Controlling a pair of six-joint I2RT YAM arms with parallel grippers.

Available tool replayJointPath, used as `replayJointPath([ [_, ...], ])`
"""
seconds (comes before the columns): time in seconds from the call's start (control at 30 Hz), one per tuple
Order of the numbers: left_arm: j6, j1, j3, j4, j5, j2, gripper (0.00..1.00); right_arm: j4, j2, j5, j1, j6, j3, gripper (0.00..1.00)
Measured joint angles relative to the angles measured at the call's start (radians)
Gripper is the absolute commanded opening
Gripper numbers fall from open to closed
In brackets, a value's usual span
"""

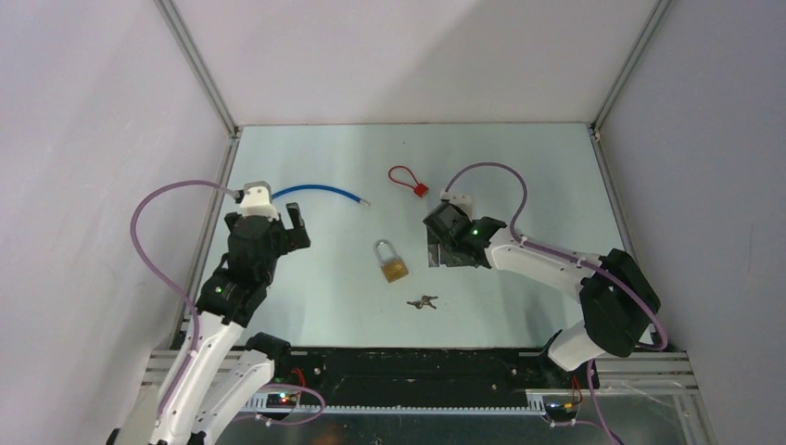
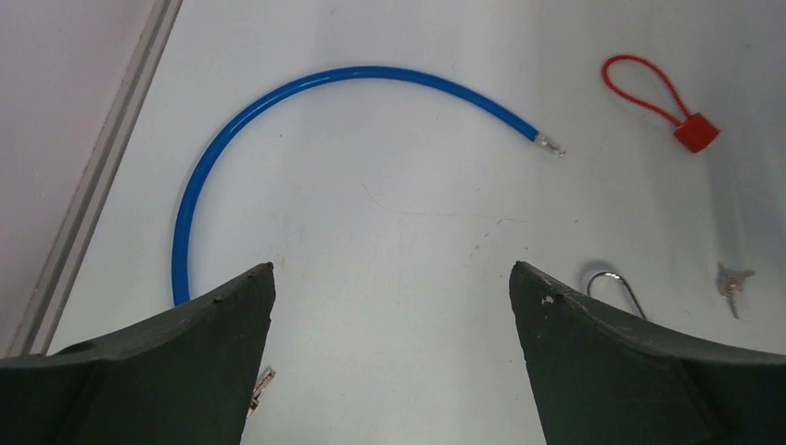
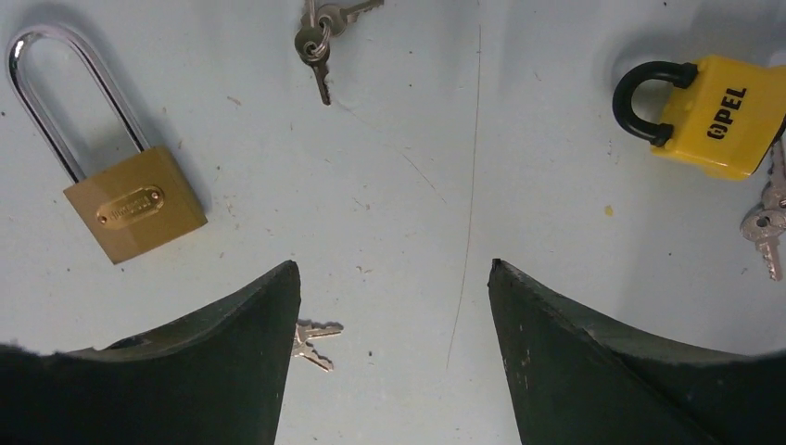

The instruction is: Unlock with the key

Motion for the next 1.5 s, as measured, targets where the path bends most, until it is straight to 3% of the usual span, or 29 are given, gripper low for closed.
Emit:
replayJointPath([
  [0.33,-0.014,0.001,0.000,0.000,0.060,-0.107,1.00,0.036,0.037,-0.031,-0.053,0.053,-0.003,0.70],
  [0.6,-0.060,0.001,0.040,-0.039,0.204,-0.005,1.00,-0.039,0.033,0.053,-0.093,0.124,-0.016,0.63],
  [0.87,-0.060,0.001,0.050,-0.090,0.287,0.024,1.00,-0.129,-0.068,0.122,-0.252,0.184,-0.101,0.45],
  [1.23,-0.053,0.003,0.049,-0.103,0.303,0.007,1.00,-0.106,-0.107,0.122,-0.508,0.179,-0.150,0.41],
  [1.5,-0.052,0.003,0.049,-0.106,0.304,0.050,1.00,-0.027,-0.002,0.054,-0.576,0.174,-0.180,0.39],
])
